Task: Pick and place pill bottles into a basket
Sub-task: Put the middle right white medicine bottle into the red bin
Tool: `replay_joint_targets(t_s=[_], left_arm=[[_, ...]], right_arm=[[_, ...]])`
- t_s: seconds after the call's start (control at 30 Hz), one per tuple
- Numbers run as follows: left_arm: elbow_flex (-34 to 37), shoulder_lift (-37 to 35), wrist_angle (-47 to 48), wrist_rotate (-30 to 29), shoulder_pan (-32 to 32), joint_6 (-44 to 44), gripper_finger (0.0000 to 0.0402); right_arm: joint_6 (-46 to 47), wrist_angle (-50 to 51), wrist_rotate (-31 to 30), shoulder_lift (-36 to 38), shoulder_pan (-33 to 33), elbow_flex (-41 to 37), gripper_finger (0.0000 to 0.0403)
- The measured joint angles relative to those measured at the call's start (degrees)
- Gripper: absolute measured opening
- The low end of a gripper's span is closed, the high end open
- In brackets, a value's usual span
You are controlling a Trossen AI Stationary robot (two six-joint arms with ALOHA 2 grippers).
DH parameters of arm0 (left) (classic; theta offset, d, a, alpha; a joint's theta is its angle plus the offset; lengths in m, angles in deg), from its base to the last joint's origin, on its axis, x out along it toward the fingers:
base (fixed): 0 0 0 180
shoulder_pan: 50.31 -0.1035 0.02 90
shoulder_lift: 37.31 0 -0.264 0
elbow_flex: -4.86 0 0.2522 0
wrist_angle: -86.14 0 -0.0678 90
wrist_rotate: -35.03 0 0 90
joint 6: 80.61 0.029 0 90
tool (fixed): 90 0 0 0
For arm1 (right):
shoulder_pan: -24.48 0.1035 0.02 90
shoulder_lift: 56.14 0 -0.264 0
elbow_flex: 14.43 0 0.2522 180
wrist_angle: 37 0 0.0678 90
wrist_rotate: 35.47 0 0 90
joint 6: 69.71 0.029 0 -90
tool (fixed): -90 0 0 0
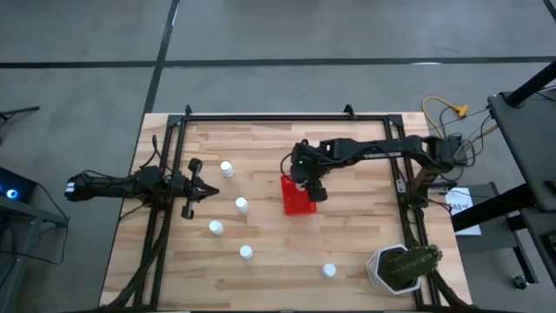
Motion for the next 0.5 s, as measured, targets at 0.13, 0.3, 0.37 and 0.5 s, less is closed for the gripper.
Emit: replay_joint_targets(t_s=[0.13,0.3,0.37,0.5], left_arm=[[0.00,0.00,-0.04,0.02,0.01,0.00,0.0000],[0.00,0.00,-0.02,0.02,0.00,0.00,0.0000],[0.00,0.00,-0.02,0.02,-0.01,0.00,0.0000],[0.00,0.00,-0.02,0.01,0.01,0.00,0.0000]], right_arm=[[-0.31,-0.29,-0.02,0.08,-0.15,-0.14,0.0148],[-0.63,-1.16,-0.19,0.25,-0.78,-0.67,0.0148],[-0.78,-1.36,-0.23,0.16,-1.03,-0.67,0.0148],[-0.92,-1.34,-0.26,-0.33,-1.35,-1.16,0.0148]])
